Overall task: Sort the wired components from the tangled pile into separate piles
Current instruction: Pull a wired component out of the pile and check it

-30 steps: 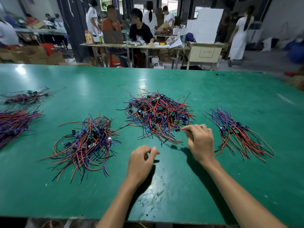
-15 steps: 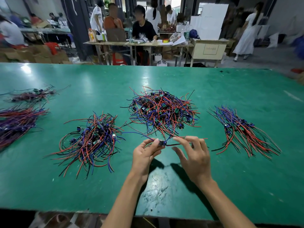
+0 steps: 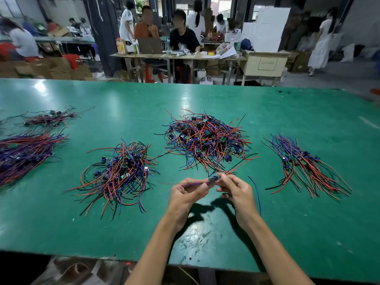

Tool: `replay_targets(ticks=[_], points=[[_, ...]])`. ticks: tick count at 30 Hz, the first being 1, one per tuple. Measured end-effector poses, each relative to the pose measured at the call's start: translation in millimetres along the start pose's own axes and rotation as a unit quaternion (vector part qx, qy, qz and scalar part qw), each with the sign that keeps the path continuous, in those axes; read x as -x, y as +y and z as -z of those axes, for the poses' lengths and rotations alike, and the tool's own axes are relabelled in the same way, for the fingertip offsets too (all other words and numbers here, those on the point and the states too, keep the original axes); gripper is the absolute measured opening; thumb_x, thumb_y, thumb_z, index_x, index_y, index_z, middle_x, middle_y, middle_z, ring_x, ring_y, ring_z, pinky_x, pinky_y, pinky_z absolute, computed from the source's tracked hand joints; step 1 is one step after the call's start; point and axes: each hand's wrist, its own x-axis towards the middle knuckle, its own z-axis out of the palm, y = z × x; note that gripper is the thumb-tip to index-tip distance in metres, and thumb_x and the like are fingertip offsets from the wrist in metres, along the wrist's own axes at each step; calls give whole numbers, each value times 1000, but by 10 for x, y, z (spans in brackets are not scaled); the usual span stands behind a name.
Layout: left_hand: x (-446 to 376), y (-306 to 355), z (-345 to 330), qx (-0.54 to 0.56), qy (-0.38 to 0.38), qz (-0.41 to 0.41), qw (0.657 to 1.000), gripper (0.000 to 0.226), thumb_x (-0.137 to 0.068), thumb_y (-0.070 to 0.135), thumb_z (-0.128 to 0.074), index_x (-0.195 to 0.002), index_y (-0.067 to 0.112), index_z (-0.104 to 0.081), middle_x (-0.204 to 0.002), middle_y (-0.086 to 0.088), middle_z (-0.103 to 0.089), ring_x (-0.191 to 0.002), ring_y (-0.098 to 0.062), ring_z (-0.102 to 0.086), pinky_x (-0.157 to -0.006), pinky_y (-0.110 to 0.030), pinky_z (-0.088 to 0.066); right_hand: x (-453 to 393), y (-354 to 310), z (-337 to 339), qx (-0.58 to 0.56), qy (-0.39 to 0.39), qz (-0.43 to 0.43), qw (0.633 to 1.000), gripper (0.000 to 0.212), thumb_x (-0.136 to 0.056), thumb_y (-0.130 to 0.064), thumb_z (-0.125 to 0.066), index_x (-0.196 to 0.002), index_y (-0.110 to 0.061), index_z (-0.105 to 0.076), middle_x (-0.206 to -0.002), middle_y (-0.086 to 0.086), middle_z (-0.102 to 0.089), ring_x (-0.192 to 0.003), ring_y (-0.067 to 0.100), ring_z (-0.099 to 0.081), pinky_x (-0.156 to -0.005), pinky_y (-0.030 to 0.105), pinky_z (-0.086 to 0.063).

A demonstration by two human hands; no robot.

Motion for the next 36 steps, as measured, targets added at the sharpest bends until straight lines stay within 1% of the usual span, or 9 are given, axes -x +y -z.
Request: replay_targets(ticks=[4, 7, 11, 16, 21, 24, 28, 32, 36], points=[[-2, -2, 31, 6, -24, 4, 1000, 27, -82, -11, -66, -103, 5, -75, -114, -18, -74, -107, -27, -72, -88, -25, -56, -56, -50, 146, -96, 4, -53, 994, 13, -90, -24, -71, -91, -13, -76, -75, 6, -74, -53, 8, -62, -49, 16, -49], [-66, 16, -27, -23, 3, 37, 999, 24, -99, 8, -56, -121, 4, -65, -112, -17, -74, -103, -28, -73, -87, -28, -59, -66, -21, 257, -43, -22, -31, 998, 9, -80, -22, -81, -78, -14, -78, -73, 10, -71, -64, 14, -67, -60, 19, -51], [-90, -10, -96, -133, -25, 66, 989, 35, -91, 28, -69, -116, 4, -70, -105, -18, -76, -97, -31, -75, -84, -30, -61, -63, 84, 173, 101, -16, 41, 994, 18, -89, -20, -77, -72, -16, -75, -62, 2, -66, -55, 11, -54, -55, 22, -43], [-127, -37, -2, -151, -42, 74, 985, 29, -86, 8, -76, -115, 2, -73, -102, -20, -76, -89, -24, -74, -84, -31, -60, -54, 111, 11, 161, 12, 84, 983, 11, -88, -20, -77, -79, -14, -78, -75, 3, -77, -72, 18, -71, -74, 40, -58], [-203, -61, 29, -143, -39, 78, 986, 26, -90, 5, -69, -116, 1, -72, -97, -18, -76, -82, -20, -72, -78, -26, -58, -96, 61, -8, 156, 32, 87, 983, 12, -86, -29, -81, -78, -20, -79, -75, -1, -76, -68, 14, -69, -72, 40, -57], [-234, -49, 25, -114, -43, 97, 988, 21, -90, 18, -69, -102, 4, -78, -88, -11, -74, -73, -13, -69, -70, -20, -55, -108, 63, -63, 128, 20, 76, 989, 9, -85, -28, -81, -81, -20, -81, -81, -4, -78, -71, 6, -66, -72, 30, -53], [-240, -72, 31, -112, -31, 89, 989, 20, -95, 11, -64, -100, -6, -74, -88, -14, -70, -77, -15, -65, -71, -21, -56, -114, 79, -109, 102, 0, 56, 993, 8, -87, -25, -80, -86, -17, -79, -74, -9, -73, -56, 2, -52, -56, 16, -43], [-251, -66, -42, -115, -2, 85, 990, 12, -96, 0, -57, -85, 1, -61, -82, -17, -72, -68, -20, -70, -65, -25, -59, -99, 93, -148, 80, -28, 34, 996, 13, -92, -20, -75, -95, -7, -77, -82, 1, -76, -68, 11, -64, -62, 23, -54], [-239, -97, -54, -142, 35, 61, 987, 15, -96, 0, -56, -82, 4, -55, -66, -14, -66, -46, -14, -44, -43, -19, -33, -88, 180, -183, 139, -25, 44, 989, 17, -93, -34, -69, -95, -21, -80, -91, 1, -77, -82, 23, -70, -85, 50, -59]])
